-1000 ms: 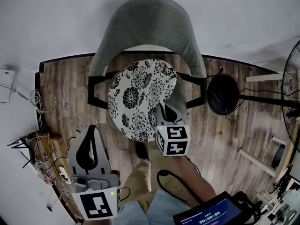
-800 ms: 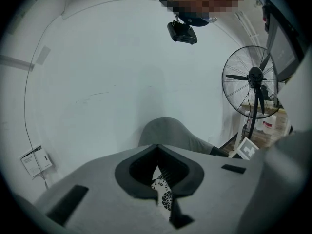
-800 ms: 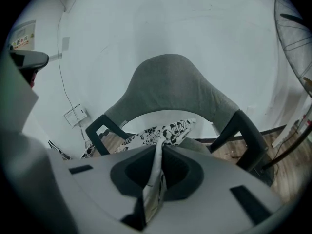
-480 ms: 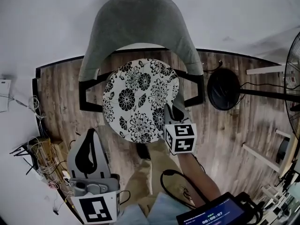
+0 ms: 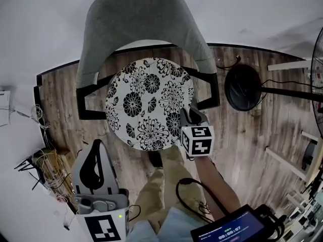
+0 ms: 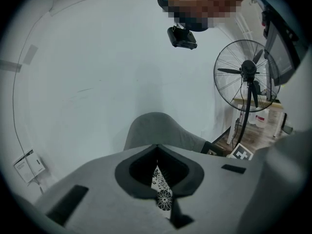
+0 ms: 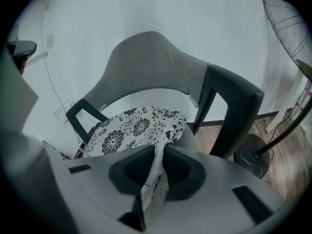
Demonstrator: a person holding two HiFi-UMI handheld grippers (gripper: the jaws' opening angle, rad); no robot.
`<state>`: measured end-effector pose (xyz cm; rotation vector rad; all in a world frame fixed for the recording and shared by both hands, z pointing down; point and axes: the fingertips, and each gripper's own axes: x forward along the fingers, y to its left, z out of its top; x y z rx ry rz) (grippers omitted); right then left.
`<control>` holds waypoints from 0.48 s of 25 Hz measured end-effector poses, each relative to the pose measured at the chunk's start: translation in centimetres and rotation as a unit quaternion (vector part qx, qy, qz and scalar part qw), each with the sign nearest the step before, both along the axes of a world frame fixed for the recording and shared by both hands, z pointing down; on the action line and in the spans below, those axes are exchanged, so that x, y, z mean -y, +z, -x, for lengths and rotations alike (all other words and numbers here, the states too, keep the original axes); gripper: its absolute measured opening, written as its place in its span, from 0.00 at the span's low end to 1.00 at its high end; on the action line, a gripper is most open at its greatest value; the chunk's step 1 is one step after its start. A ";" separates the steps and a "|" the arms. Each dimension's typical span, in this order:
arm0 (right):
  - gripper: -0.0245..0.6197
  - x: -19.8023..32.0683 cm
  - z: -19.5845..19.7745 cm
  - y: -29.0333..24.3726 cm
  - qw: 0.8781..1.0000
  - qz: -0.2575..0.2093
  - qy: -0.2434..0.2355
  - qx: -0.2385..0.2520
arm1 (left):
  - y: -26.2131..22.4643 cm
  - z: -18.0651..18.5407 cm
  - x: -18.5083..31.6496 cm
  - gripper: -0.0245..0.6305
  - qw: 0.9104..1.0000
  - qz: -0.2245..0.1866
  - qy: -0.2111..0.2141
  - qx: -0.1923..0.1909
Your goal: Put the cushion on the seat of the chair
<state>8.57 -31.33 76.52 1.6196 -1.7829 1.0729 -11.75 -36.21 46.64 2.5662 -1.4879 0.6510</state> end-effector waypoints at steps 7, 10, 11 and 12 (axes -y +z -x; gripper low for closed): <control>0.20 -1.3 -1.6 1.8 1.000 0.015 0.026 0.007 | -0.1 -0.8 -0.2 0.05 1.000 -0.001 0.014 0.006; 0.30 -1.8 -2.2 2.4 0.999 0.028 0.038 0.009 | -0.1 -1.2 -0.2 0.05 1.000 -0.001 0.021 0.008; 0.31 -1.9 -2.5 2.4 0.999 0.029 0.044 0.010 | 0.0 -1.3 -0.3 0.05 1.000 -0.001 0.023 0.009; 0.34 -2.0 -2.8 2.4 0.998 0.027 0.051 0.012 | 0.0 -1.4 -0.3 0.05 1.000 -0.001 0.025 0.010</control>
